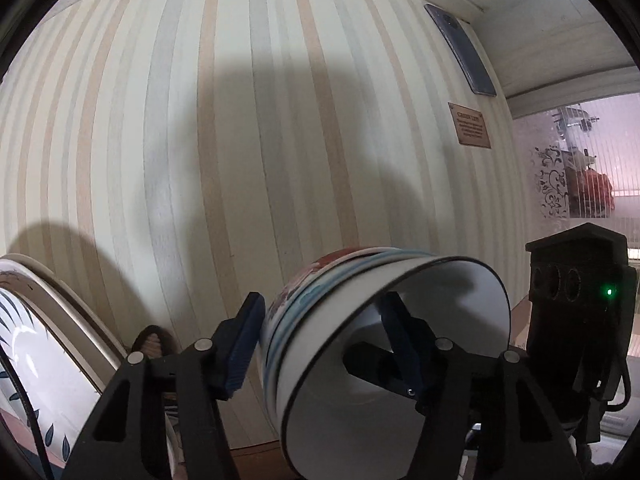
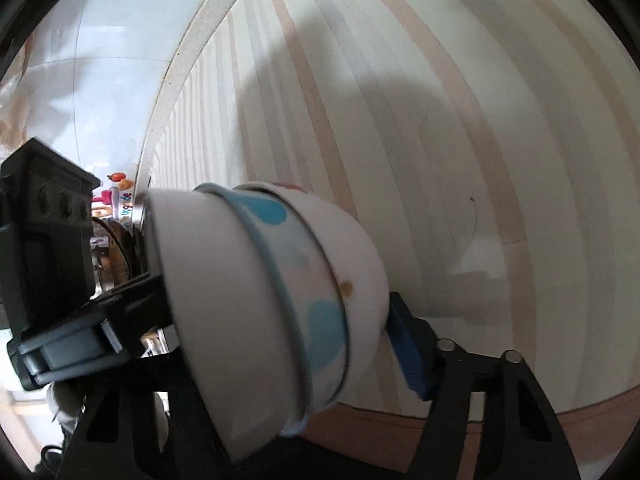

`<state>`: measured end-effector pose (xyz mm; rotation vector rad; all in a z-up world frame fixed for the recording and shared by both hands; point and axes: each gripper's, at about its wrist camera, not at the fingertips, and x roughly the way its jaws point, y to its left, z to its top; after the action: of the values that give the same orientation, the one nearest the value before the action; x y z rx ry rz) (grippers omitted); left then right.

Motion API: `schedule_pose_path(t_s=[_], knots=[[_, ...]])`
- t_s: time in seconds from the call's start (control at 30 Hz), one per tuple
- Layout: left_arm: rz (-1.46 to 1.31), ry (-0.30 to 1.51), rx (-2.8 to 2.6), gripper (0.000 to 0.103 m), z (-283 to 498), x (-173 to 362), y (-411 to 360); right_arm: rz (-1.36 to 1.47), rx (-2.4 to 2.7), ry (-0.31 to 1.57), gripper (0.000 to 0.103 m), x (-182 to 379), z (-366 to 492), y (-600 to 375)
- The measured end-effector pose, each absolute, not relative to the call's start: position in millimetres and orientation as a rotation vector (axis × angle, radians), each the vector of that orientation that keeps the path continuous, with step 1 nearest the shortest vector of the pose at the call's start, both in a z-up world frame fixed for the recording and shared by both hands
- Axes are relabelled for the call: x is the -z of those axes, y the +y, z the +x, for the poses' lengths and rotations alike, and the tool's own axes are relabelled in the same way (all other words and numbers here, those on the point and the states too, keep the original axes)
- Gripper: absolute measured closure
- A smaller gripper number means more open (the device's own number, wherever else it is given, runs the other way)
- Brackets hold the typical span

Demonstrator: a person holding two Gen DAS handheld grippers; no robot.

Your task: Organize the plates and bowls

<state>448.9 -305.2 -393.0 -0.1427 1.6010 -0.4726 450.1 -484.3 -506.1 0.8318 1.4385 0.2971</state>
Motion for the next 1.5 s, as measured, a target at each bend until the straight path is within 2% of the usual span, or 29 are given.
schedule_pose_path(t_s=[0.33, 0.83, 1.5], knots=[[-0.181, 1.604, 0.447, 0.046, 448, 390, -295, 0.839, -0.292, 1.410, 0.039, 506, 450, -485], [-0.197, 1.578, 0.398, 0.046, 453, 358, -264, 0.857, -0.360, 1.433, 0.038, 483, 458, -465], [-0.384, 1.519, 0.138, 0.046, 422, 336, -123, 0.675, -0.617, 1.591, 0.038, 458, 481, -316]])
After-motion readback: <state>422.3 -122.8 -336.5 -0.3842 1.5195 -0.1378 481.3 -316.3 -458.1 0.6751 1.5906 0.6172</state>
